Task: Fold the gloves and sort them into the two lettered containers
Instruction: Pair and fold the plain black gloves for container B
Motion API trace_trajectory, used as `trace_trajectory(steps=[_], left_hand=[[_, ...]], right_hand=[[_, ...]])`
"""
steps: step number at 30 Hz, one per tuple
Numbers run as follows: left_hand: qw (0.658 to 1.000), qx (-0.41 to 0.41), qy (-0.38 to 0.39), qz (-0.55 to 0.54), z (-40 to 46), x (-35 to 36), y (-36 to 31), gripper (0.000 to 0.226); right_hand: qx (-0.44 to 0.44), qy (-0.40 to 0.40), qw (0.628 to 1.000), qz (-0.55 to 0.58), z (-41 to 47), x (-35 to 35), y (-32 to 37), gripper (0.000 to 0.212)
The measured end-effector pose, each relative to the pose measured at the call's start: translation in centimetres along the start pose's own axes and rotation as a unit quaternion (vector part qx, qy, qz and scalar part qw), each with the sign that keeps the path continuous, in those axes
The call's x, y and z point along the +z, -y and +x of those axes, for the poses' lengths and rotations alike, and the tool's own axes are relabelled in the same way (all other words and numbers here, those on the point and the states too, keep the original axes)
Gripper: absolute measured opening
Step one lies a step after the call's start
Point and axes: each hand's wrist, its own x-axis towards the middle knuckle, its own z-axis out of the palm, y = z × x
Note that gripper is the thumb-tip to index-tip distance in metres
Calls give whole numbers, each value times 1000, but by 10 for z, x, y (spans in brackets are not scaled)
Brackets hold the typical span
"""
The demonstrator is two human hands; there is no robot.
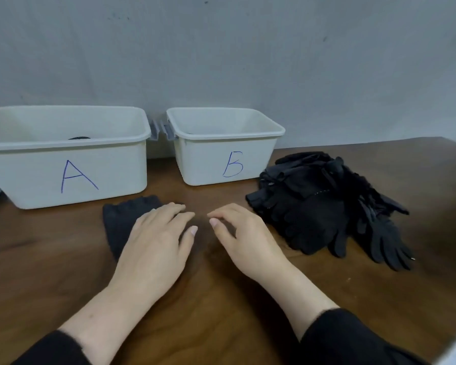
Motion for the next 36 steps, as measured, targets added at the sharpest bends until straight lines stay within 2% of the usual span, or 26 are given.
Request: trace_trajectory(steps=[4, 8, 13, 16, 19, 21, 25, 28, 32, 36], left_hand=[[995, 48, 36, -78, 5, 19, -37, 41], [987, 61, 68, -129, 18, 37, -56, 41], [984, 48, 74, -152, 30, 46, -67, 39], [982, 50, 79, -167, 33, 46, -65, 37], [980, 47, 76, -176, 35, 44, -60, 36], [980, 46, 74, -180, 35, 44, -58, 36], [978, 54, 79, -185, 35, 44, -58, 37], [978, 54, 79, -183, 35, 43, -58, 36], [977, 55, 82, -187, 34, 42, -58, 36], [977, 55, 82, -188, 34, 42, -58, 36]], right_hand=[[32, -19, 999, -17, 0, -32, -18, 23], [72, -46, 996, -40, 5, -68, -38, 21], [74, -134, 973, -174, 20, -113, -69, 29], [173, -143, 937, -267, 30, -143, -87, 40], [317, -62, 895, -308, 35, -169, -106, 49], [368, -22, 889, -272, 37, -181, -116, 46], [350, -6, 913, -208, 30, -191, -122, 34], [308, -33, 924, -226, 23, -189, -120, 27], [262, -117, 943, -171, 18, -191, -117, 18], [254, -110, 948, -156, 17, -196, -113, 17]])
